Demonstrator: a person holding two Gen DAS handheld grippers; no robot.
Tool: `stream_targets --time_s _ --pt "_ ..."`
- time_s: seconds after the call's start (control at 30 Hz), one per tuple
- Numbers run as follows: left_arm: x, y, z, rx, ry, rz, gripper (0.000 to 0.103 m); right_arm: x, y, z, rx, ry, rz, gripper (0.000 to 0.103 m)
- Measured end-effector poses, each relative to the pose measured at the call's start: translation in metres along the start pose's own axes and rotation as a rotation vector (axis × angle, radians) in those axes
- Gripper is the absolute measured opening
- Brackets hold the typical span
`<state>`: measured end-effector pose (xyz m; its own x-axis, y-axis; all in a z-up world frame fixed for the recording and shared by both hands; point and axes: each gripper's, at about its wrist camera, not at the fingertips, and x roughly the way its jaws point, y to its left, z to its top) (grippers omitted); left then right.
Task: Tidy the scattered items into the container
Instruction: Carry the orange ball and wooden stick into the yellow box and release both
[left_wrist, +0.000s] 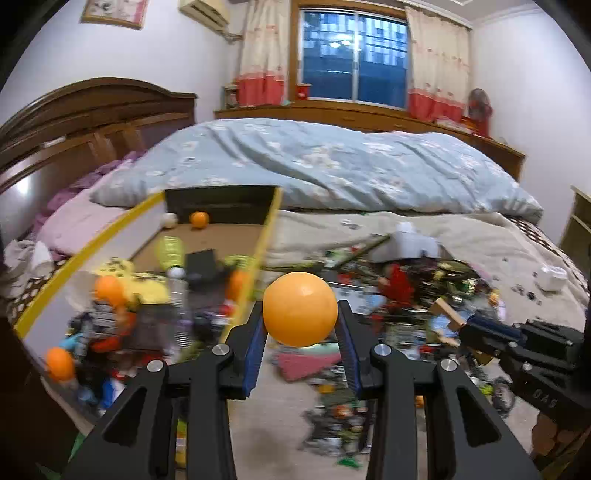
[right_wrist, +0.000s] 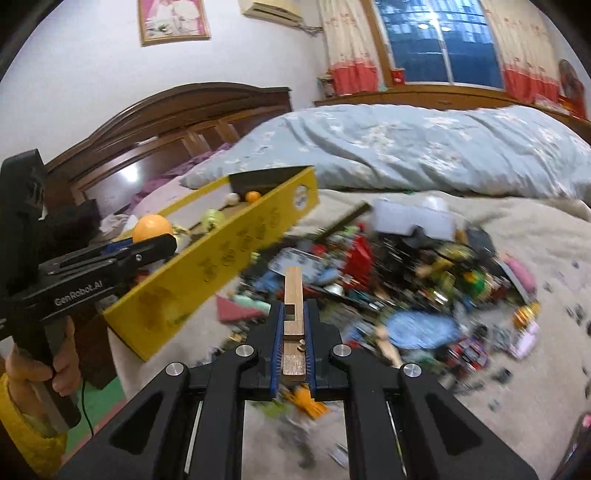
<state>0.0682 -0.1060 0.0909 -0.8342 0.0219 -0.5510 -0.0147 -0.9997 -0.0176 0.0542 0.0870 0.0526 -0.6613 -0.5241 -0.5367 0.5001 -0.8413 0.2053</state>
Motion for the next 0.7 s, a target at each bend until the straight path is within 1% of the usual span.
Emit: stream_targets --time_s 0.17,0.23,0.4,0.47,0.57,0.7 --pt "0.000 0.042 0.001 -0.027 -0.009 0.077 0.036 0.026 0.024 0.025 -0.019 0.024 0.054 0.011" --pt "0.002 0.059 0.001 -0.041 -0.005 0.094 0.036 0.038 0.032 0.036 -0.011 0.027 0.073 0.011" --pt "0.008 0.094 -0.001 -0.042 -0.008 0.147 0.036 0.079 0.061 0.067 0.011 0.054 0.112 0.011" --pt "0.015 0.108 -0.001 -0.049 0.005 0.172 0.036 0.094 0.071 0.074 0.017 0.061 0.133 0.011" --pt "0.023 0.126 0.001 -0.075 0.018 0.190 0.036 0.117 0.087 0.087 0.020 0.080 0.164 0.011" --pt "0.030 0.143 0.001 -0.097 0.022 0.208 0.036 0.141 0.107 0.099 -0.003 0.095 0.177 0.011"
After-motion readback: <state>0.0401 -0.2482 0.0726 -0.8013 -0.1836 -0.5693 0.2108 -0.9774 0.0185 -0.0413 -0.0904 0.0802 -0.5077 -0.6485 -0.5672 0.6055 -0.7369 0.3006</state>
